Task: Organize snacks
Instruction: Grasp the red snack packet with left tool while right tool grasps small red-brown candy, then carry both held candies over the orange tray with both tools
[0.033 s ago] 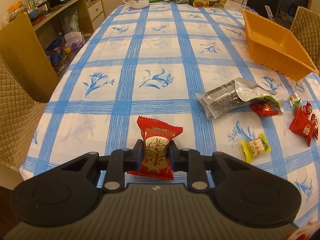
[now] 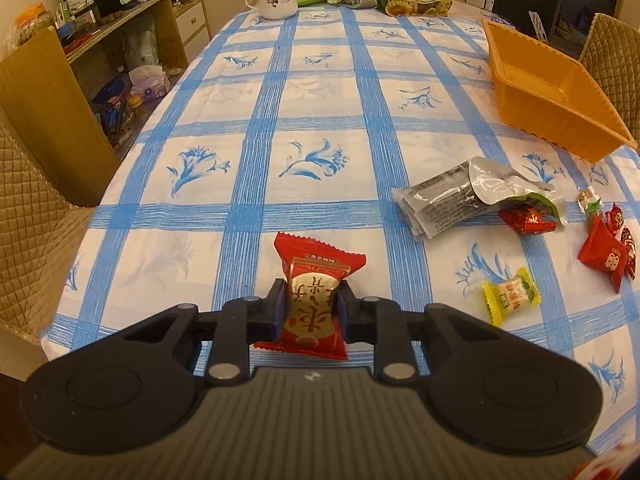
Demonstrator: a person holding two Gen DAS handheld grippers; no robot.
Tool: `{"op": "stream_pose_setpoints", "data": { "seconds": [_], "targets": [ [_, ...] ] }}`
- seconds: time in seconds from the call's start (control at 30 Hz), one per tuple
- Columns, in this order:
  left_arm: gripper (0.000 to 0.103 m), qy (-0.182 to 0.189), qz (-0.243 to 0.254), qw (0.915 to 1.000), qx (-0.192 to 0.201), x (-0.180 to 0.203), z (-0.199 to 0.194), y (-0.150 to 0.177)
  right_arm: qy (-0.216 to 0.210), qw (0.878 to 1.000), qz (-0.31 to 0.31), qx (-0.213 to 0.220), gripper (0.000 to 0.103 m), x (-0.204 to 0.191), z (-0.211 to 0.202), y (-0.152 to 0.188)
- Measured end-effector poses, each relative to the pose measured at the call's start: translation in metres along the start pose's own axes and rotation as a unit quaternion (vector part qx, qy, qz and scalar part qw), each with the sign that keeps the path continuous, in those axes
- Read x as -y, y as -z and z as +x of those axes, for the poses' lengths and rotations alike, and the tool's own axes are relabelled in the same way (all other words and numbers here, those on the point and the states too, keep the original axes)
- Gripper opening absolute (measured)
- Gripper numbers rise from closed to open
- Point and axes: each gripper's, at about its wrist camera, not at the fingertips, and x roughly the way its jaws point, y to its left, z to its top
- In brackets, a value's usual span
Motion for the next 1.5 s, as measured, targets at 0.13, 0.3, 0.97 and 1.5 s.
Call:
{"op": "stream_pose_setpoints", "data": {
  "seconds": [0.13, 0.3, 0.97, 1.5],
  "targets": [
    [0.023, -0.007, 0.003, 0.9999, 0.009, -0.001, -0.005, -0.006, -0.013, 0.999, 0.031, -0.001, 0.066, 0.008, 0.007, -0.003],
    [0.023, -0.013, 0.003, 0.9998, 0.015, -0.001, -0.012, -0.014, -0.018, 0.996, 0.082, -0.002, 0.04, 0.019, 0.017, -0.008],
    [0.023, 0.034, 0.035, 0.9983, 0.03, 0.025, -0.03, -0.027, 0.044, 0.997, 0.054, -0.015, 0.022, 0.009, 0.044, -0.013],
    [0.023, 0.094, 0.096, 0.9886, 0.068, 0.082, -0.027, -0.078, 0.004, 0.998, 0.051, 0.031, 0.02, 0.019, -0.001, -0.051]
  ]
}}
